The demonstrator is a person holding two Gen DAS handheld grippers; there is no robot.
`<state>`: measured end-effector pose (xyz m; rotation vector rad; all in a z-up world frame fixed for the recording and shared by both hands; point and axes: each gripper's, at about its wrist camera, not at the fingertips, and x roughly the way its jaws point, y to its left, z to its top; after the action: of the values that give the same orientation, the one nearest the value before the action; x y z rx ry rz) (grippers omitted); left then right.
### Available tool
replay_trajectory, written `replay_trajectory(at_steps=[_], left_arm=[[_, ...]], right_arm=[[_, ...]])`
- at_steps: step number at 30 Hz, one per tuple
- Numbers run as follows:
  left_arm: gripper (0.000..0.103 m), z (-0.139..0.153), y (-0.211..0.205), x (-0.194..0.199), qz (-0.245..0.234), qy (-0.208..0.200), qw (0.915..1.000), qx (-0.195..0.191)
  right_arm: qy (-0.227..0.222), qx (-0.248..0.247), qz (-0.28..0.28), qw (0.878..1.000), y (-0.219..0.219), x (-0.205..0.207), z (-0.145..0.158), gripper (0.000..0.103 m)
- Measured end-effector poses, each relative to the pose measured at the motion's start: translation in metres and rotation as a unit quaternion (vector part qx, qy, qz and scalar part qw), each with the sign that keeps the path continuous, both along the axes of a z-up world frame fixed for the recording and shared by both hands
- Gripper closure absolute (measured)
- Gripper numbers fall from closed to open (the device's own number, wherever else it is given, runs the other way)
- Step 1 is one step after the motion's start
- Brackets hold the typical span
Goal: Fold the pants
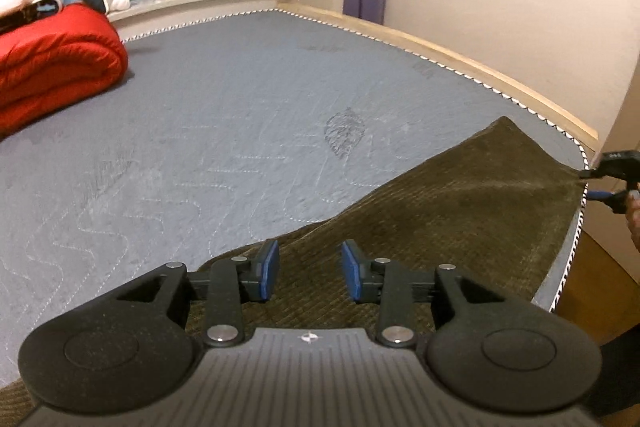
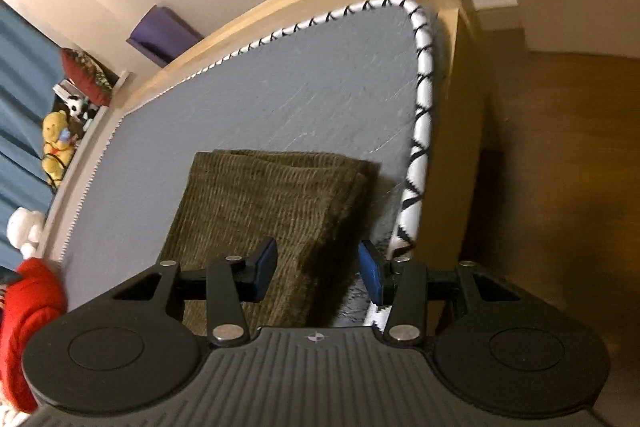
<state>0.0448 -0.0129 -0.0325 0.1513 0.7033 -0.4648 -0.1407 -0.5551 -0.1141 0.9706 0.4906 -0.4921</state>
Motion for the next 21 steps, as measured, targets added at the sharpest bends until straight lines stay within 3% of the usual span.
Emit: replay_trajectory(at_steps=[5, 9, 11, 12, 14, 18, 21], left_arm=[[0.064, -0.001, -0.001, -0.003, -0.001, -0.003, 1.0, 0.005], [0.065, 0.0, 0.0, -0.005, -0.003, -0.008, 0.9999, 0.008], [0.065, 0.0, 0.001, -0.007, -0.004, -0.013, 0.9999, 0.01], [0.065, 0.001, 0.001, -0.008, -0.004, -0.017, 0.9998, 0.013], [0.064, 0.002, 0.003, -0.009, -0.002, -0.023, 0.9996, 0.016], [0.065, 0.007, 0.012, -0.009, 0.008, -0.03, 0.9995, 0.008], [0.064, 0.013, 0.023, -0.009, 0.023, -0.039, 0.999, 0.003]], right_arm=[[-0.003, 0.027, 0.014, 1.0, -0.011, 0.023, -0.018, 0.055], [-0.004, 0.007, 0.01, 1.0, -0.012, 0.036, -0.019, 0.056], [0.001, -0.001, -0.002, 1.0, -0.011, 0.039, -0.017, 0.067], [0.01, -0.006, -0.01, 1.0, -0.01, 0.04, -0.016, 0.082], [0.012, -0.012, -0.017, 1.0, -0.008, 0.042, -0.015, 0.087], [0.013, -0.107, -0.027, 0.994, 0.029, 0.046, 0.016, 0.089], [0.002, -0.231, 0.006, 0.973, 0.089, 0.054, 0.062, 0.089]])
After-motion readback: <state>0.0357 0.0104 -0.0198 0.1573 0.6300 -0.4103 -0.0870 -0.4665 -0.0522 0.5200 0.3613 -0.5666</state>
